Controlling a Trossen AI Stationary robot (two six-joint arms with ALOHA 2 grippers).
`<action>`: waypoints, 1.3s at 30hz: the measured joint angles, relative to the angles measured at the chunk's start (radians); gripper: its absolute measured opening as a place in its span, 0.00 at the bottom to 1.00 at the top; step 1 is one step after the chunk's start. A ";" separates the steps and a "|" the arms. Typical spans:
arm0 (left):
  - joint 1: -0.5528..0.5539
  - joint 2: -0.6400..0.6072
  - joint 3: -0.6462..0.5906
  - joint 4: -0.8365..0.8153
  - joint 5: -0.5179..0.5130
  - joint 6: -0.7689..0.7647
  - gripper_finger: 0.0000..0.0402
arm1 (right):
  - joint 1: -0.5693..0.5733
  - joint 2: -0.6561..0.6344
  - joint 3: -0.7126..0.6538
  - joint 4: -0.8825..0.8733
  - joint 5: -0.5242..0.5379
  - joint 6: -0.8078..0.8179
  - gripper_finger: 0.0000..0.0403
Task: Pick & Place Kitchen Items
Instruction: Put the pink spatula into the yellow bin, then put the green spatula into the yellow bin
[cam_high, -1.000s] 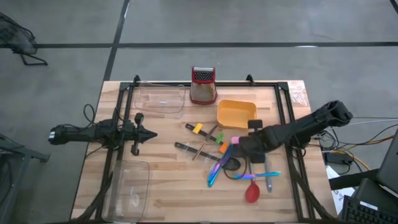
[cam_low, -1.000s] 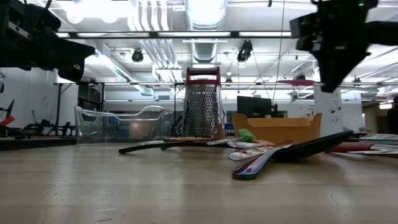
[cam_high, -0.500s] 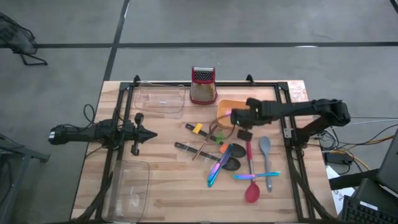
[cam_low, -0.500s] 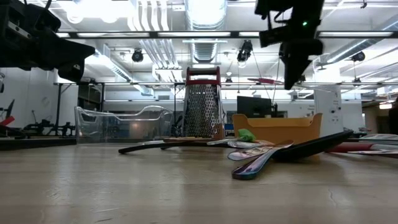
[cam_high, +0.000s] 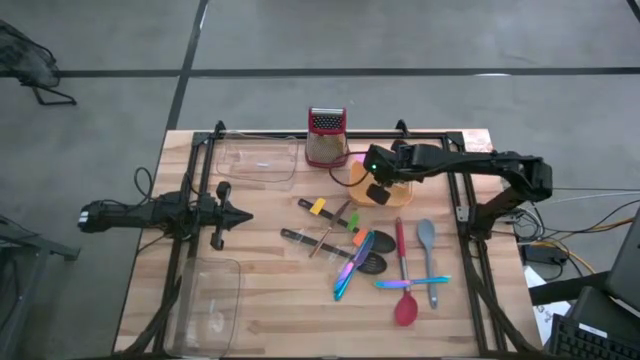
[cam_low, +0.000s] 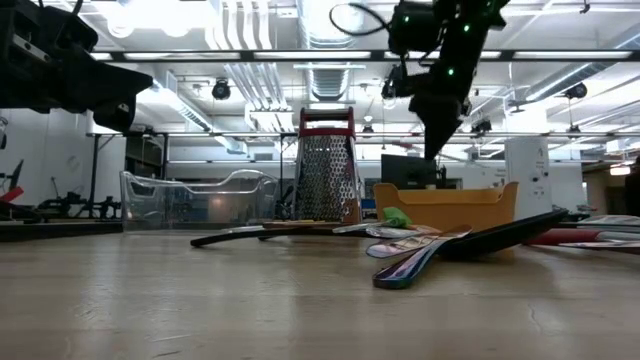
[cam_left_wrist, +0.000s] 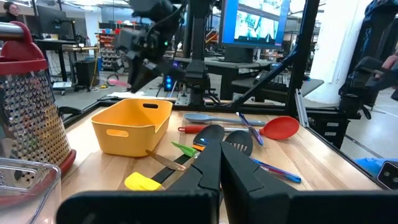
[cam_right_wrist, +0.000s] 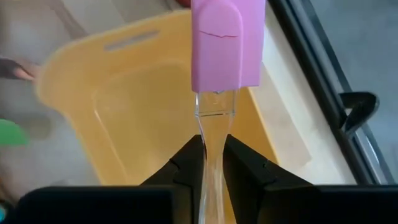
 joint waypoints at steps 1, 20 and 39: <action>0.000 0.000 0.000 0.000 0.000 0.000 0.01 | -0.004 0.011 -0.002 0.001 0.000 0.004 0.14; 0.000 0.000 0.000 0.000 0.000 0.000 0.01 | -0.011 0.202 -0.025 0.005 0.008 0.026 0.15; 0.000 0.000 0.000 0.000 0.000 0.000 0.01 | -0.011 0.160 -0.028 0.008 0.009 -0.058 0.02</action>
